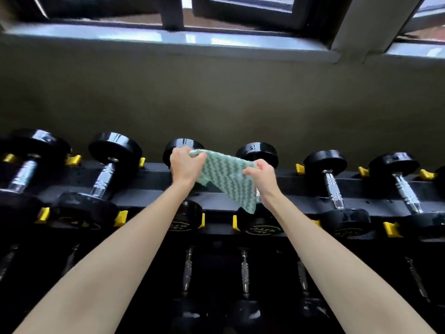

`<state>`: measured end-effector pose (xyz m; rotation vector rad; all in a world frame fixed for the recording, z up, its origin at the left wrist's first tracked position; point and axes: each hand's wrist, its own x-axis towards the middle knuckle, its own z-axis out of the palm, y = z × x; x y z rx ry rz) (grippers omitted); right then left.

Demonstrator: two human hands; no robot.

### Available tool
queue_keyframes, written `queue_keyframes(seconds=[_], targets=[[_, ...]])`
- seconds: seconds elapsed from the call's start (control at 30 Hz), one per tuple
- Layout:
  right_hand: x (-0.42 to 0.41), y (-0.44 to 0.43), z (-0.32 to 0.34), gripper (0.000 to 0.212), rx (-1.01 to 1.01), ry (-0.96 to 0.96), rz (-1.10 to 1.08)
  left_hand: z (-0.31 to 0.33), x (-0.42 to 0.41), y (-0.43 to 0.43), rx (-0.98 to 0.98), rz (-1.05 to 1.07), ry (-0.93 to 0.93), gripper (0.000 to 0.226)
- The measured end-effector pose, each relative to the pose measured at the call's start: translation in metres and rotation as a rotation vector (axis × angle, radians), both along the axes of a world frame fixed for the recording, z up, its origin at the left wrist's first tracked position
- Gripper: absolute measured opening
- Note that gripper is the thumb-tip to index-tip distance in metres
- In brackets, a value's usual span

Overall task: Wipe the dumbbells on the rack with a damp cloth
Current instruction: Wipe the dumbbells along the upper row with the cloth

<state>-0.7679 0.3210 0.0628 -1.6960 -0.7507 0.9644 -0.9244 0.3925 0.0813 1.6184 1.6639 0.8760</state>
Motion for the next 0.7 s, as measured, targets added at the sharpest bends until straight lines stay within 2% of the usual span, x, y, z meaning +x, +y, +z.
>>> queue_keyframes(seconds=[0.1, 0.23, 0.3, 0.37, 0.43, 0.47, 0.53, 0.6, 0.7], targets=[[-0.026, 0.04, 0.0, 0.023, 0.003, -0.166, 0.07, 0.006, -0.039, 0.031, 0.07, 0.012, 0.055, 0.006], [-0.056, 0.083, -0.022, 0.011, -0.054, -0.289, 0.045, -0.017, -0.074, 0.067, 0.148, -0.072, 0.293, 0.012], [-0.072, 0.1, -0.047, 0.011, -0.163, -0.291, 0.084, -0.038, -0.085, 0.078, 0.085, -0.109, 0.376, 0.01], [-0.086, 0.107, -0.071, 0.009, -0.29, -0.179, 0.1, -0.059, -0.091, 0.083, -0.067, -0.121, 0.404, 0.012], [-0.099, 0.112, -0.091, 0.022, -0.352, -0.051, 0.1, -0.082, -0.09, 0.091, -0.275, -0.151, 0.319, 0.01], [-0.104, 0.113, -0.097, 0.029, -0.35, -0.016, 0.119, -0.089, -0.087, 0.092, -0.391, -0.182, 0.236, 0.007], [-0.113, 0.114, -0.105, 0.03, -0.318, 0.04, 0.124, -0.098, -0.081, 0.094, -0.591, -0.232, 0.009, 0.013], [-0.117, 0.114, -0.104, 0.028, -0.308, 0.125, 0.103, -0.102, -0.078, 0.097, -0.681, -0.23, -0.143, 0.017], [-0.114, 0.111, -0.102, 0.029, -0.345, 0.153, 0.166, -0.103, -0.084, 0.1, -0.682, -0.334, -0.111, 0.019]])
